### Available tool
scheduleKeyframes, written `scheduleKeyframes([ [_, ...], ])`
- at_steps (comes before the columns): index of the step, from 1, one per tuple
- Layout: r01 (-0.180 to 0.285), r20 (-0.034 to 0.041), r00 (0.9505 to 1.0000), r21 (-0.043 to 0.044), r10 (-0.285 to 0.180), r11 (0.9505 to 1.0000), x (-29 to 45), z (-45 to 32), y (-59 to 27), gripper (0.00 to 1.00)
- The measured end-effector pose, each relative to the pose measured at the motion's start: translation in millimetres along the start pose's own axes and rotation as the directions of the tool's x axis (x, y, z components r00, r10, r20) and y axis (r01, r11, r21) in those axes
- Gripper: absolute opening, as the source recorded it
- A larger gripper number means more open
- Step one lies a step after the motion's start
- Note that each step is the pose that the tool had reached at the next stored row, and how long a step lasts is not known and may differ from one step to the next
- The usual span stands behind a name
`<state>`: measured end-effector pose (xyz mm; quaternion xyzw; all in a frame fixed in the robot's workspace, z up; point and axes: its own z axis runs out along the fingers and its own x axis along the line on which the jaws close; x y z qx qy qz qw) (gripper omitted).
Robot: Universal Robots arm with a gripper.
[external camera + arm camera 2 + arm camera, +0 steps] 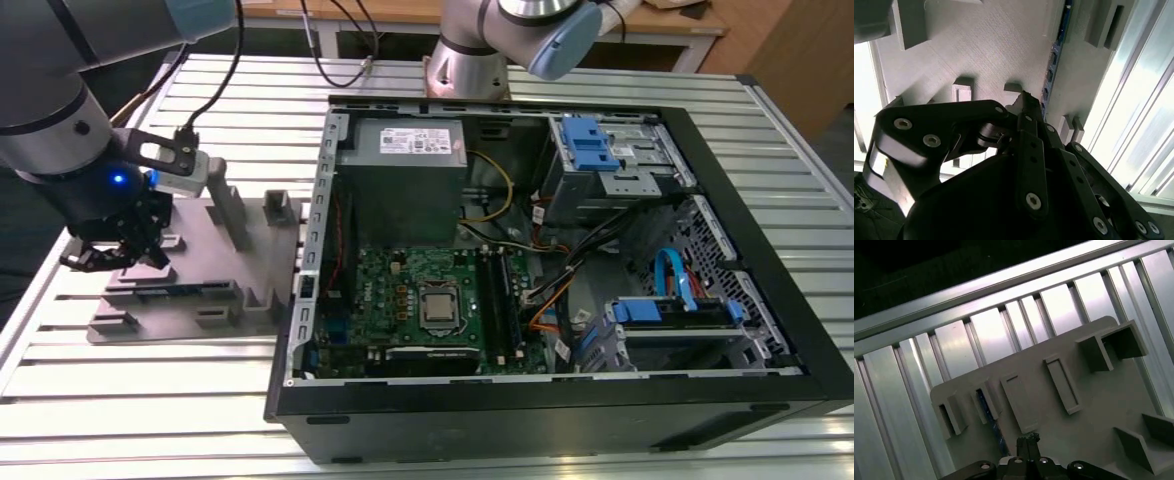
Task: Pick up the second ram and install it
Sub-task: 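Pick up the second ram and move it above second insertion slot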
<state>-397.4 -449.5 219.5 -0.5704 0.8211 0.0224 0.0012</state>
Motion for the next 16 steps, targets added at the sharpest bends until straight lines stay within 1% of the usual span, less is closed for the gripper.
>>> scheduleKeyframes([
  [8,0.059,-0.0021,0.9983,-0.0017,-0.059,0.9983,0.0,0.0,0.0,0.1],
  [16,0.116,-0.0039,0.9933,-0.0035,-0.116,0.9933,0.0,0.0,0.0,0.1],
])
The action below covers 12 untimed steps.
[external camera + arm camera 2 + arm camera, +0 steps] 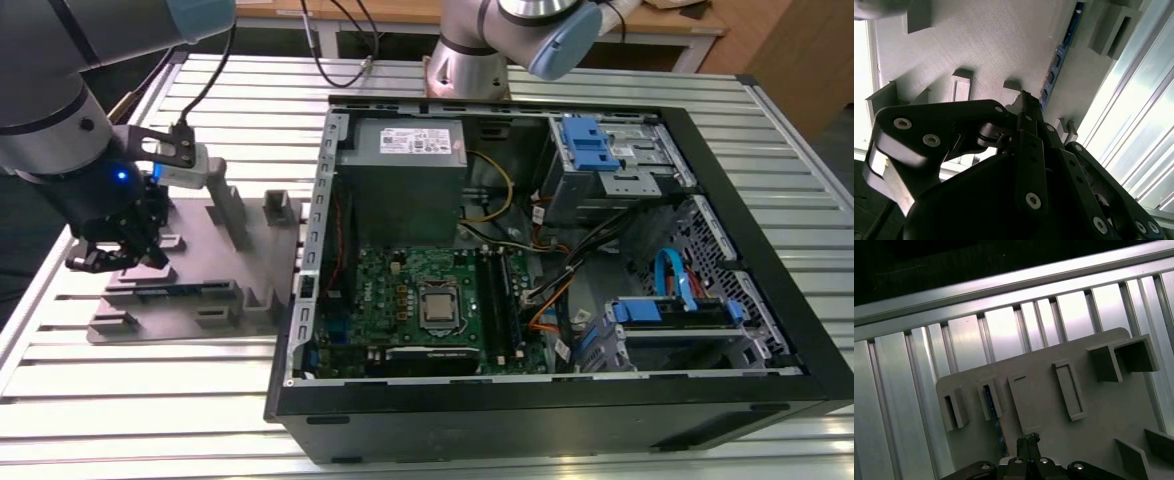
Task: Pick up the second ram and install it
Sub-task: 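Pick up the second ram and move it above second insertion slot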
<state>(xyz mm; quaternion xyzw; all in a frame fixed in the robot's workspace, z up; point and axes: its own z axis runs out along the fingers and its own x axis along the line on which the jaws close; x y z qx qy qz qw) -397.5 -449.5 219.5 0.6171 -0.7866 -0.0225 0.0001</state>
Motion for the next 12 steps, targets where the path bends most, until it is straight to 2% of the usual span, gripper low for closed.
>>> scheduleKeyframes([
  [12,0.082,-0.0028,0.9966,-0.0024,-0.082,0.9966,0.0,0.0,0.0,0.1],
])
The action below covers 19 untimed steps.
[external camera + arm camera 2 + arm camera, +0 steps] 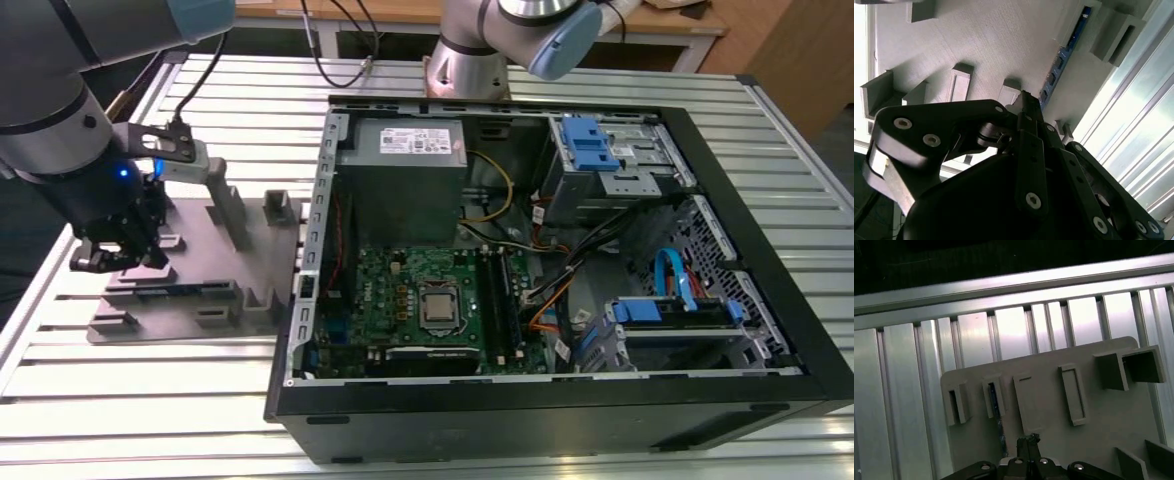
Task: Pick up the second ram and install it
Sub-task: 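Pick up the second ram and move it above second insertion slot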
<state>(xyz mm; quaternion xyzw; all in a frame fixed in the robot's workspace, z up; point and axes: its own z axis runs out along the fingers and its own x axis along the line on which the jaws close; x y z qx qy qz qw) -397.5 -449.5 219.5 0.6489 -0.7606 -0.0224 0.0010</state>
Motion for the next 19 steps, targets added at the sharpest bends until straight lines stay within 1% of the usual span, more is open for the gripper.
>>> scheduleKeyframes([
  [8,0.056,-0.0019,0.9984,-0.0016,-0.056,0.9984,0.0,0.0,0.0,0.1],
  [14,0.107,-0.0036,0.9943,-0.0031,-0.107,0.9943,0.0,0.0,0.0,0.1],
  [17,0.126,-0.0042,0.992,-0.0037,-0.126,0.992,0.0,0.0,0.0,0.1],
  [19,0.129,-0.0043,0.9916,-0.0038,-0.129,0.9917,0.0,0.0,0.0,0.1],
])
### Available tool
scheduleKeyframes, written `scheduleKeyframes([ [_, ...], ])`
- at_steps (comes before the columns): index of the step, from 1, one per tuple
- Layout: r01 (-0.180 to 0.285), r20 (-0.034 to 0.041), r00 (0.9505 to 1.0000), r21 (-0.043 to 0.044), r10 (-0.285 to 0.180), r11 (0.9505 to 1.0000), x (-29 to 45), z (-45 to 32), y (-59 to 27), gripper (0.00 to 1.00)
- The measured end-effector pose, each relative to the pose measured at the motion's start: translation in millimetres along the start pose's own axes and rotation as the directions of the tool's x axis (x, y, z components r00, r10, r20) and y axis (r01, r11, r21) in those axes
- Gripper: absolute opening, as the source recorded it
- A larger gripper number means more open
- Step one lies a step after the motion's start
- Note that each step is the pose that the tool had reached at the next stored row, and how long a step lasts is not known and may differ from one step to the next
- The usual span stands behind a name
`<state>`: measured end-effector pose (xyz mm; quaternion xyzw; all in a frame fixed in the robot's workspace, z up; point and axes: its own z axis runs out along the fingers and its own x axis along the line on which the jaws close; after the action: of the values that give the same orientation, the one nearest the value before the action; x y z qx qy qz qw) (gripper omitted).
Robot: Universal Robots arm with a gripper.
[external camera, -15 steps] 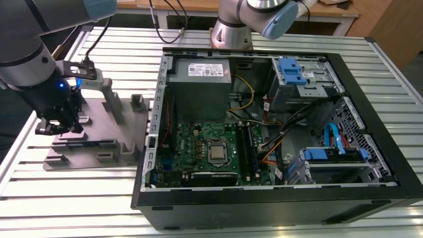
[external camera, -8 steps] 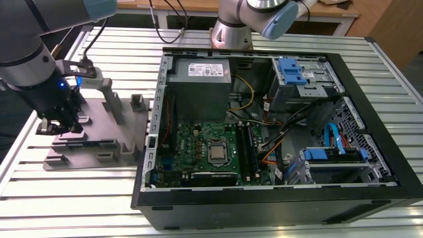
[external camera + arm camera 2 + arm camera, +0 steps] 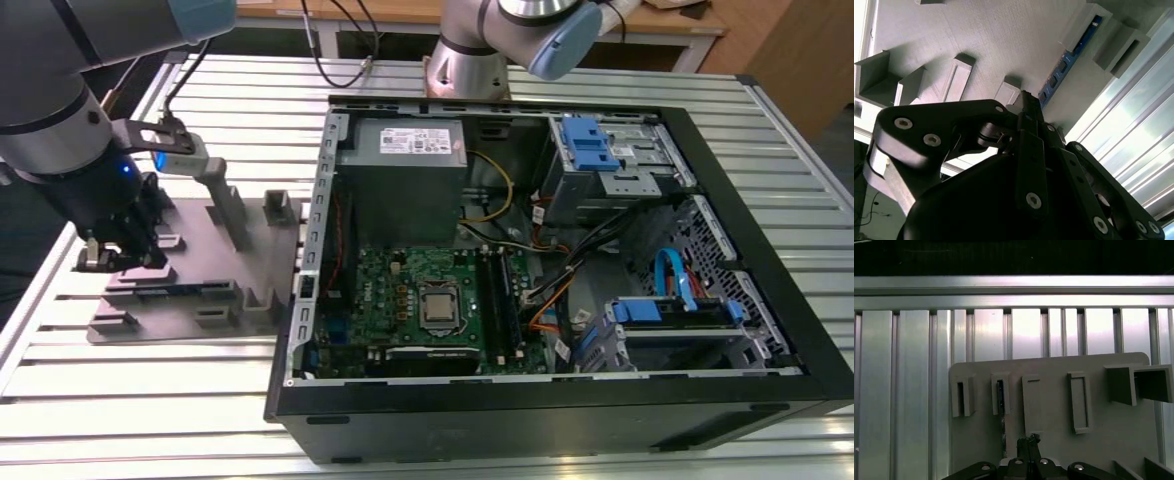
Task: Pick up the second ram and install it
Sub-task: 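Pick up the second ram and move it above second insertion slot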
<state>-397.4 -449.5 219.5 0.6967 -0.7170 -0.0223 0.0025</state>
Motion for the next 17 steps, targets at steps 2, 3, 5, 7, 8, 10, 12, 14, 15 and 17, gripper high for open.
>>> scheduleKeyframes([
  [2,0.0,0.0,1.0,0.0,0.0,1.0,0.0,0.0,0.0,0.1],
  [3,0.0,0.0,1.0,0.0,0.0,1.0,0.0,0.0,0.0,0.1],
  [5,0.001,0.0,1.0,0.0,-0.001,1.0,0.0,0.0,0.0,0.11],
  [7,0.001,0.0,1.0,0.0,-0.001,1.0,0.0,0.0,0.0,0.23],
  [8,0.001,0.0,1.0,0.0,-0.001,1.0,0.0,0.0,0.0,0.23],
  [10,0.001,0.0,1.0,0.0,-0.001,1.0,0.0,0.0,0.0,0.29],
  [12,0.001,0.0,1.0,0.0,-0.001,1.0,0.0,0.0,0.0,0.29],
  [14,0.001,-0.0002,1.0,0.0,-0.001,1.0,1.6,0.0,0.0,0.29],
  [15,0.001,-0.0002,1.0,0.0,-0.001,1.0,4.0,0.0,-0.1,0.29],
  [17,0.001,-0.0001,1.0,0.0,-0.001,1.0,10.9,0.5,-0.3,0.29],
])
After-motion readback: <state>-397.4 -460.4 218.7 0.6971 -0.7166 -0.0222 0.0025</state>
